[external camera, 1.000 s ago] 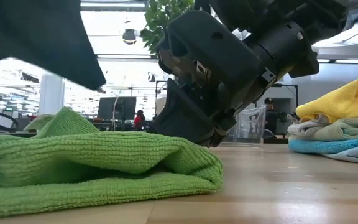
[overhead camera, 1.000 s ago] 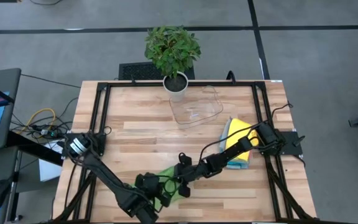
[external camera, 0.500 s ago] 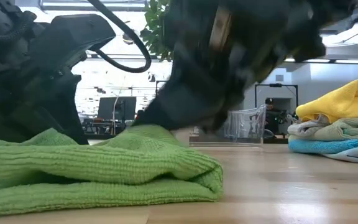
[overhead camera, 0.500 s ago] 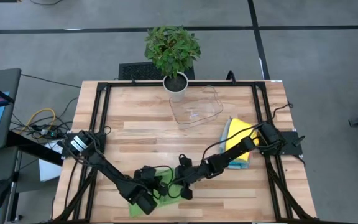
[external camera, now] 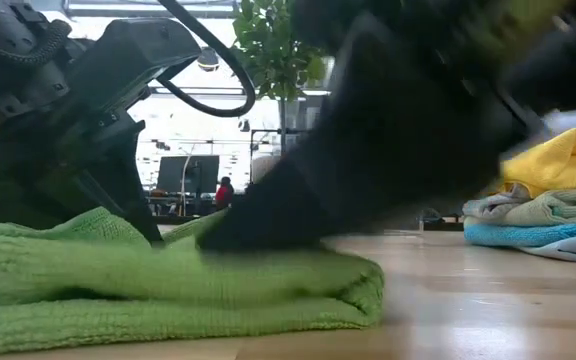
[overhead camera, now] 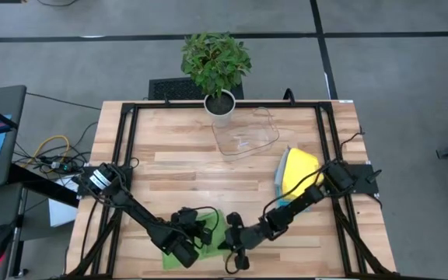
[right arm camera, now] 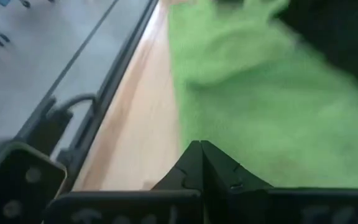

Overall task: Fold microfiber towels
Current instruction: Fold the green microfiber cloth

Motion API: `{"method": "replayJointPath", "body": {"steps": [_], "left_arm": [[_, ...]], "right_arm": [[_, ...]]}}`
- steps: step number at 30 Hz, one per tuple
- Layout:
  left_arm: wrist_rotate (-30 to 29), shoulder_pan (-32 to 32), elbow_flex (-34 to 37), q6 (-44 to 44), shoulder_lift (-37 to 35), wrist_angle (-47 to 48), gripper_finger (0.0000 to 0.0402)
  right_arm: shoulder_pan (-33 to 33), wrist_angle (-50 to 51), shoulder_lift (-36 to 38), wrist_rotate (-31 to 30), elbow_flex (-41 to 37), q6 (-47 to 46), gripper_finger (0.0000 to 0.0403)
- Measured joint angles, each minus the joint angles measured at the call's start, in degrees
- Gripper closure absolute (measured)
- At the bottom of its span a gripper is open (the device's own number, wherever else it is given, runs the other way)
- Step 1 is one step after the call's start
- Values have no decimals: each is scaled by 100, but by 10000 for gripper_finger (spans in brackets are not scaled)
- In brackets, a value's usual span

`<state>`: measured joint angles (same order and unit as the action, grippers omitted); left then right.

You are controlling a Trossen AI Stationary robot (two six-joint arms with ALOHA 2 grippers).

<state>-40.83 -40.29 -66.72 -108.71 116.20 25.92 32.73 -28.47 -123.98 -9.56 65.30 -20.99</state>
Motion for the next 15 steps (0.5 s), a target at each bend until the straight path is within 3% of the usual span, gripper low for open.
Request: {"method": "replayJointPath", "body": {"steps": [5,9,12,15], "left_arm": [[296,46,8,49,-173,103,398],[345,39,15,316,-827,608,398],[27,-2,9,390,-1381,1033,398],[-710,-89,7,345,-1723,1026,398]], "right_arm": [[147,-140,-411,-59,45,-466,387],[196,-169,-521,-111,51,-551,376],[197,-166,-525,-111,47,-554,374],[161,-182,-529,-106,47,-553,379]]}}
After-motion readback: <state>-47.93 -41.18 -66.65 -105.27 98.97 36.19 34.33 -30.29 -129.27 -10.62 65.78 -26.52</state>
